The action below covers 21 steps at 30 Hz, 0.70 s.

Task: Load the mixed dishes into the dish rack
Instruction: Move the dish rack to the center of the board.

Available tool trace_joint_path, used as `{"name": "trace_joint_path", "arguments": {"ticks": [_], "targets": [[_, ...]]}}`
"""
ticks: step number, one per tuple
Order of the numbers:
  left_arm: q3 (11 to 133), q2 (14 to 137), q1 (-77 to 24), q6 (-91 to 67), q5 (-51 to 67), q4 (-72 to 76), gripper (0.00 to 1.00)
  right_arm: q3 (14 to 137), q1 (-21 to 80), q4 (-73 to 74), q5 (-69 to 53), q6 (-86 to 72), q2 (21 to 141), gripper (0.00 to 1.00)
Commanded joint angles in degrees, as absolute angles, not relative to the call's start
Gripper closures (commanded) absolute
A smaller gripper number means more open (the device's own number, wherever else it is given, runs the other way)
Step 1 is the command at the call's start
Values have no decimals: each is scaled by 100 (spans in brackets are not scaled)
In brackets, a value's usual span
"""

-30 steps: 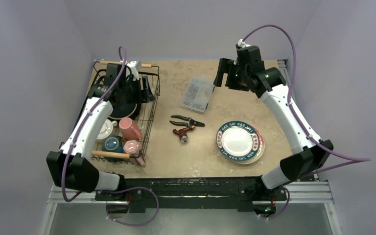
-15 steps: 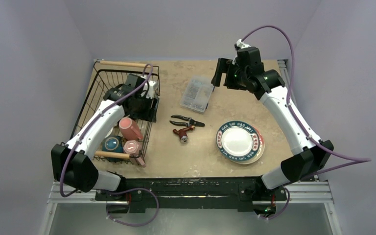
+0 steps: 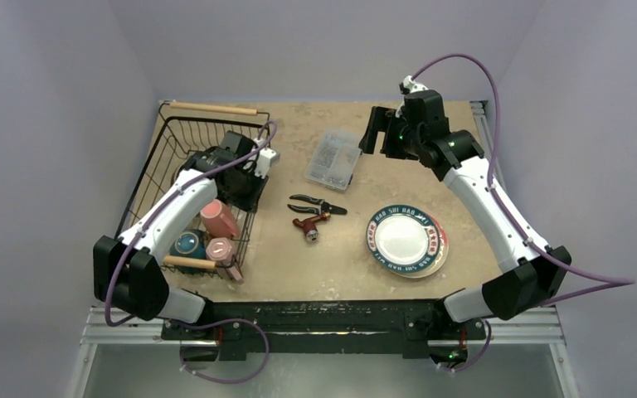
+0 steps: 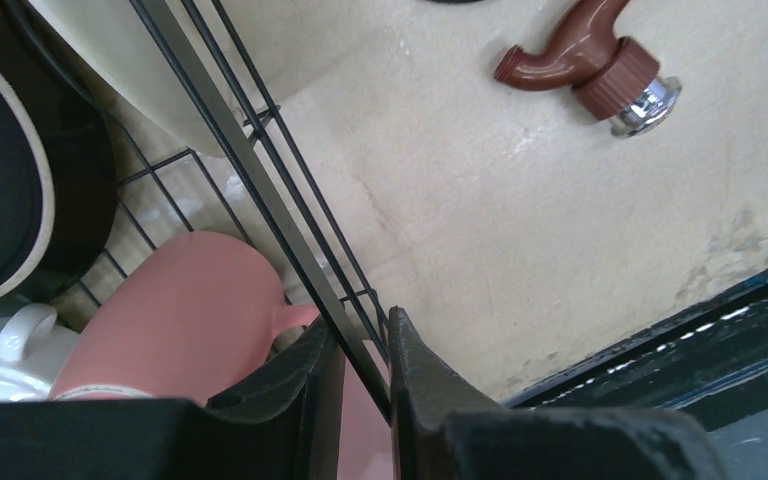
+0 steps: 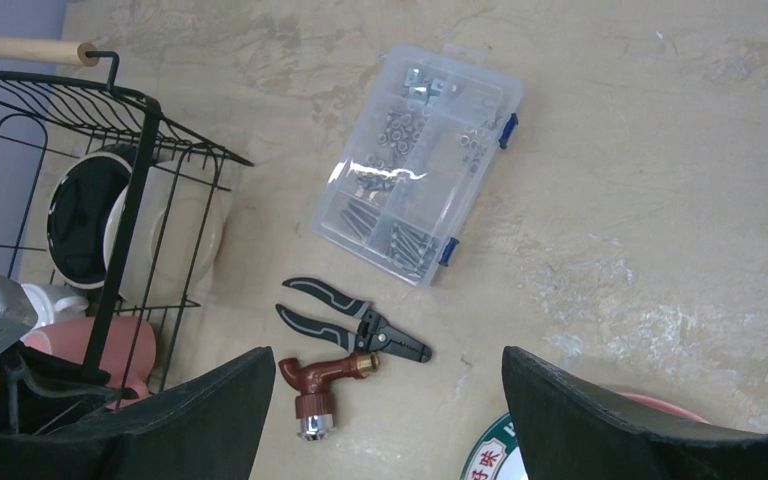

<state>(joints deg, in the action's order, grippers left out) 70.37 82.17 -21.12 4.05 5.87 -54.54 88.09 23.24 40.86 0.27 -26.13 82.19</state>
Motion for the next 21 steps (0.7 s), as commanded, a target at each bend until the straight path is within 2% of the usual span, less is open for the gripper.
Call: {"name": "trace_joint_path", "arguments": {"ticks": [1,11,21], "targets": [[6877,7922,-2021,1553,34,-5517,98,8715,2338,3736,-135,-2709,7994,16],[6216,7039,-2045,2980,142,-5401,100,8670,2355,3709,-198,-2690,8006,16],[4735,5066,-2145,4245,831,-5007,100,8538,2351,3664,-208,-2641,7999,16]]}}
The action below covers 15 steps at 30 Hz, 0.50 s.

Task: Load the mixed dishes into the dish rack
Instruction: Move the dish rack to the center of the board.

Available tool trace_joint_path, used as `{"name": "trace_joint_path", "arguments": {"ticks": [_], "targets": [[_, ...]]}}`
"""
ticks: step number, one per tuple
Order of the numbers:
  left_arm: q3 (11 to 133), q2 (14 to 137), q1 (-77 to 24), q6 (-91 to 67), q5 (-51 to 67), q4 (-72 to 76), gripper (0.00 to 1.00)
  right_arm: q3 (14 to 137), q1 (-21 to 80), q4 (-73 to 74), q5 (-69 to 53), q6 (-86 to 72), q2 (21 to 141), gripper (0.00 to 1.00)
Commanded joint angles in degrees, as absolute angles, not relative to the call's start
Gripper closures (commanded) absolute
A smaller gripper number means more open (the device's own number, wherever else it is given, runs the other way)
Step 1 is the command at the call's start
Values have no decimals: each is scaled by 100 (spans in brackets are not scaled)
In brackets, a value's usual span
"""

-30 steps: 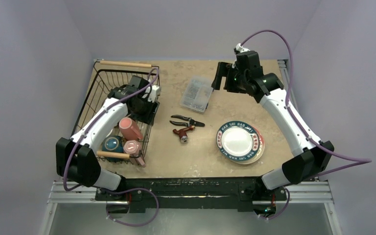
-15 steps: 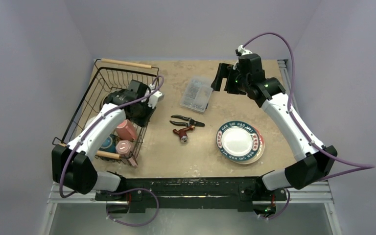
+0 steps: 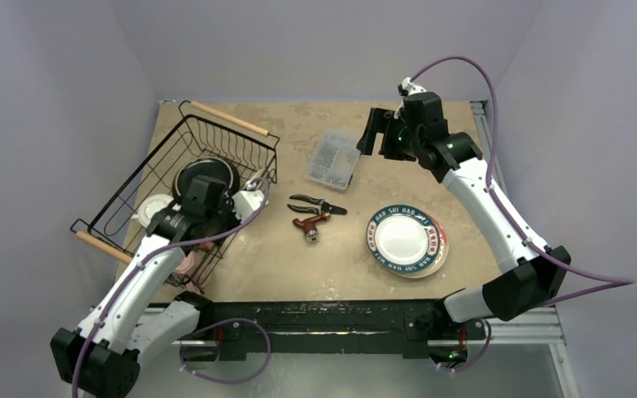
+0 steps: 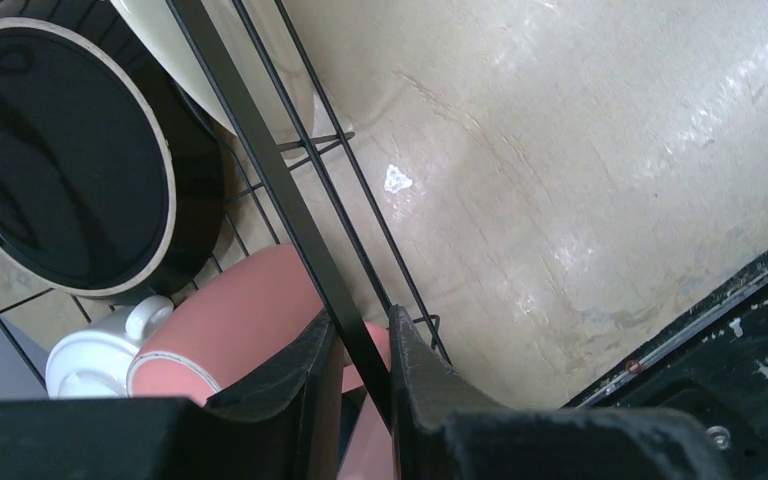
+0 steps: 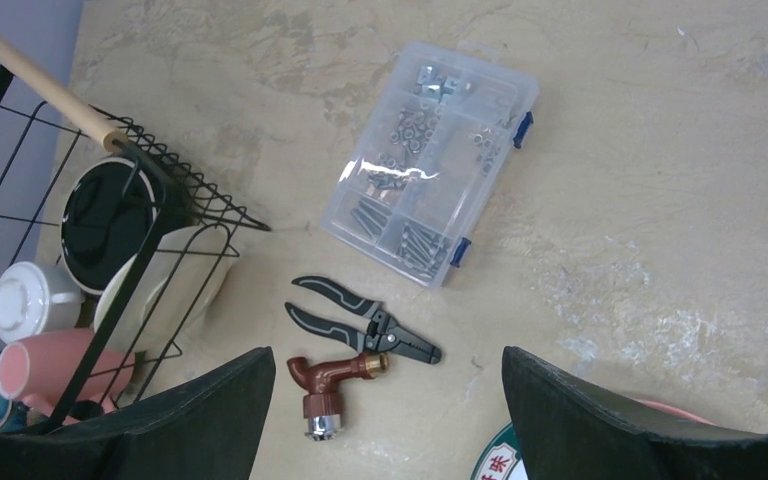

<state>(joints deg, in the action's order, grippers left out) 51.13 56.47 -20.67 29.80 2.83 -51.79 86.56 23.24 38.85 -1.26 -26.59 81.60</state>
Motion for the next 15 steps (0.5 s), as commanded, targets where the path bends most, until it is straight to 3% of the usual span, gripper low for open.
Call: {"name": "trace_joint_path", "arguments": {"ticks": [1,8,9,12,15], "targets": [[4708,4998,-2145,4256,952,-5067,100,8517,2351,3657,-218,-2633,7998,16],[4544,4968,-2145,4049,1246,-5169,100,8438,2347,3629,-237,-2627,7990,16],[4560,4950,-2145,3954,1262,-5167,96,8419,2353,3629,-237,-2620,7982,16],[4646,4759,-2144,3560,1236,-5087,61,8348,2355,3626,-204,-2613,7934,16],[4913,4530,-2140,3036,1345,-5110,51,8291,2353,3626,-193,-2602,7886,16]]}}
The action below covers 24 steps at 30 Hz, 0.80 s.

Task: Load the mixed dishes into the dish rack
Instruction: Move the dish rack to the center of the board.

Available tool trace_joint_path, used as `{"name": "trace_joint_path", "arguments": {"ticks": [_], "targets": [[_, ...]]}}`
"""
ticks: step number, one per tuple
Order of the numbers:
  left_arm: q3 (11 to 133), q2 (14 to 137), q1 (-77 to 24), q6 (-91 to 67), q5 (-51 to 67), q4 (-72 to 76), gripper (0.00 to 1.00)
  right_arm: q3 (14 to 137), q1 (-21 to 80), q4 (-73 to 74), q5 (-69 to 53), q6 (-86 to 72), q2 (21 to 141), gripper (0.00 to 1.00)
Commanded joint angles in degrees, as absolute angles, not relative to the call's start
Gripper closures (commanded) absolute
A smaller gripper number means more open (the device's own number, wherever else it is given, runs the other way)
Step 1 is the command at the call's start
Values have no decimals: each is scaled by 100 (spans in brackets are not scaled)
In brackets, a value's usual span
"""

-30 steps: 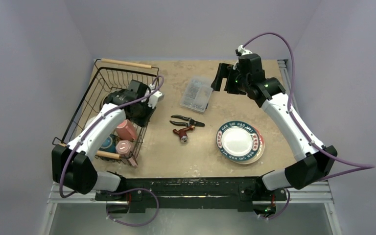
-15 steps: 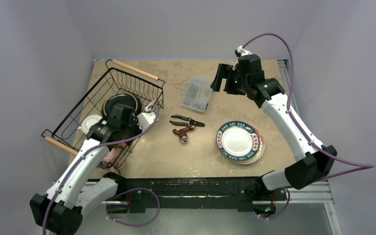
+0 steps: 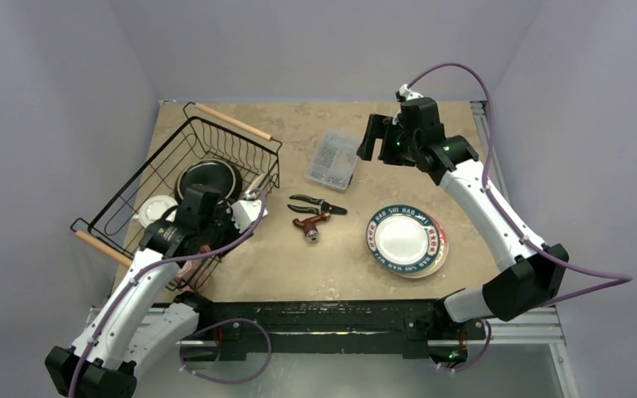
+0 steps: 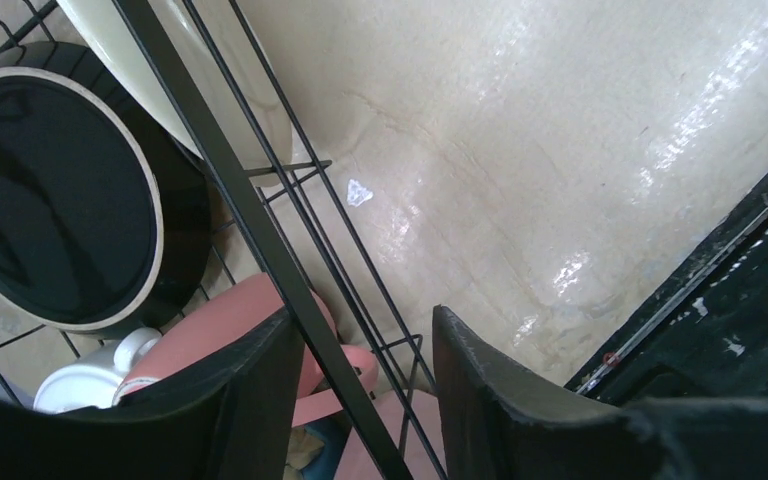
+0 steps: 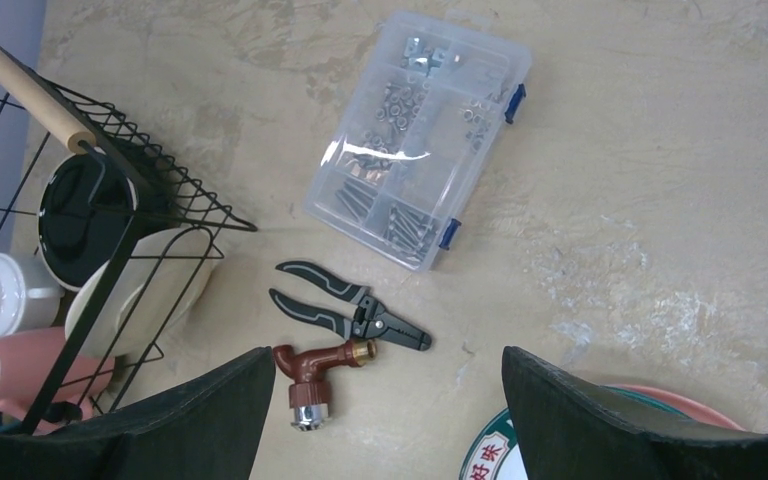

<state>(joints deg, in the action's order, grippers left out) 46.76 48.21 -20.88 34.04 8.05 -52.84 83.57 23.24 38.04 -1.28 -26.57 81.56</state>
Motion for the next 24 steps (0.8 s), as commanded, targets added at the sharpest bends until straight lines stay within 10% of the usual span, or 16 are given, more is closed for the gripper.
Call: {"name": "trace_joint_path", "arguments": {"ticks": [1,15,24], "targets": [[5048,4485,-2144,2855,1404,-5140,49,8284,2354,3622,-193,-2602,7870,16],[7749,5679,-1758,-3440,-1549,-5709,36,8043,2352,3526,-431,-2654,7629,16],[7314,6640,-931,-8339,-1293,-5387,19,7659,2351,3423,-571,-2664,7349,15]]}}
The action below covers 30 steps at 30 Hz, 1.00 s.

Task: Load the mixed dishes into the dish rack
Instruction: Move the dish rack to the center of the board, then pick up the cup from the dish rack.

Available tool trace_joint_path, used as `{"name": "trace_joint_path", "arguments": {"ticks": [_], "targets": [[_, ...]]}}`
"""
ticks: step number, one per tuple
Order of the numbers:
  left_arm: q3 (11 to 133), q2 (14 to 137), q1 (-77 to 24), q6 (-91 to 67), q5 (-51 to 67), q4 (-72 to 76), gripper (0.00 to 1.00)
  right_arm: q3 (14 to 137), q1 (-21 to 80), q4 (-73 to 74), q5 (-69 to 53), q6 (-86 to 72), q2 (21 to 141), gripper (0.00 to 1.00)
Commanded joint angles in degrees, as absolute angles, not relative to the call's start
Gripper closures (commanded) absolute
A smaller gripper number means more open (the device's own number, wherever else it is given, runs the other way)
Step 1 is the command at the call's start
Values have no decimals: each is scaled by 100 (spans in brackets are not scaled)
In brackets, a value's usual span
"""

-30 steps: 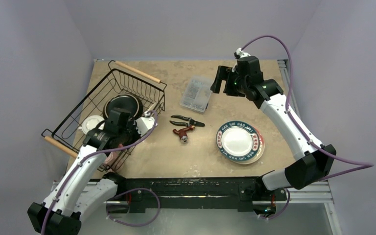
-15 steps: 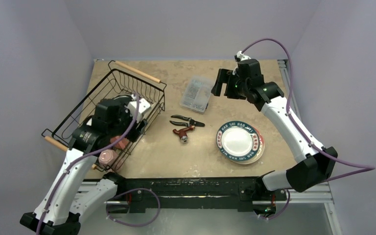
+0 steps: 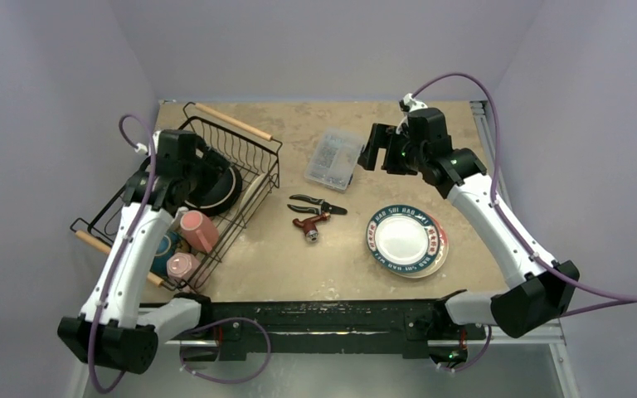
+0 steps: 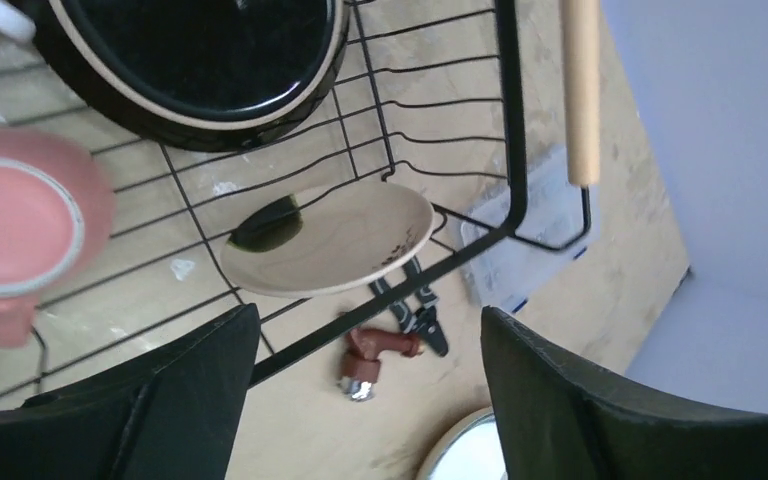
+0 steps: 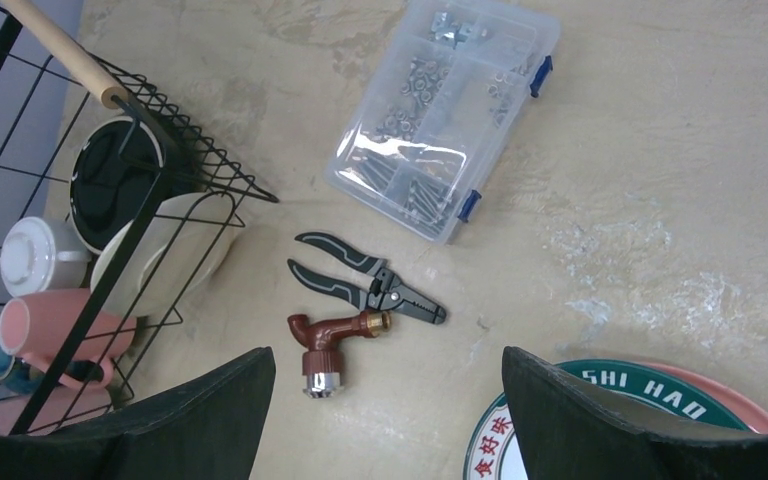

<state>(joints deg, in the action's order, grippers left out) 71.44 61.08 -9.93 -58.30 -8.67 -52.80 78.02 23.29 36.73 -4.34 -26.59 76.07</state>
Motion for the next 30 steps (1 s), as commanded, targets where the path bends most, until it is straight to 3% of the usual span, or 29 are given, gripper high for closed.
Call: {"name": "trace_joint_path", "arguments": {"ticks": [1,3,5,11,15,17,23,26,30], "targets": [[7471,6824,-932,-8523,-1473,-5604,14,7626,2347,3424,-565,-2652,7306,16],[7902,7237,-916,-9124,-1811,-6372,5,7604,2350,3439,-525,-2611,7249,15],[8101,7582,-905,-9546,-2003,-6853,2,7601,2353,3462,-484,-2579,7206,15],[7112,7797,-914,-11233,-2340,-6416,15,7572,2353,3508,-466,-2567,7116,15],[6920,7915,-944,-11407,-2830,-6117,15,7510,2353,3521,-483,-2580,7076,15],[7223,7928,-936,-10677,-3119,-6121,14,7493,2355,3528,-475,-2560,7075,15],[9459,8606,-843,-6194,-3687,-7414,6,7556,2351,3504,-450,-2515,7151,15],[8945,8298,-846,-4043,-3523,-6904,1,7554,2355,3498,-446,-2508,7179,15],[7511,7397,-529,-2627,-2501,-5953,0,7551,2355,3498,-472,-2516,7222,15]]}}
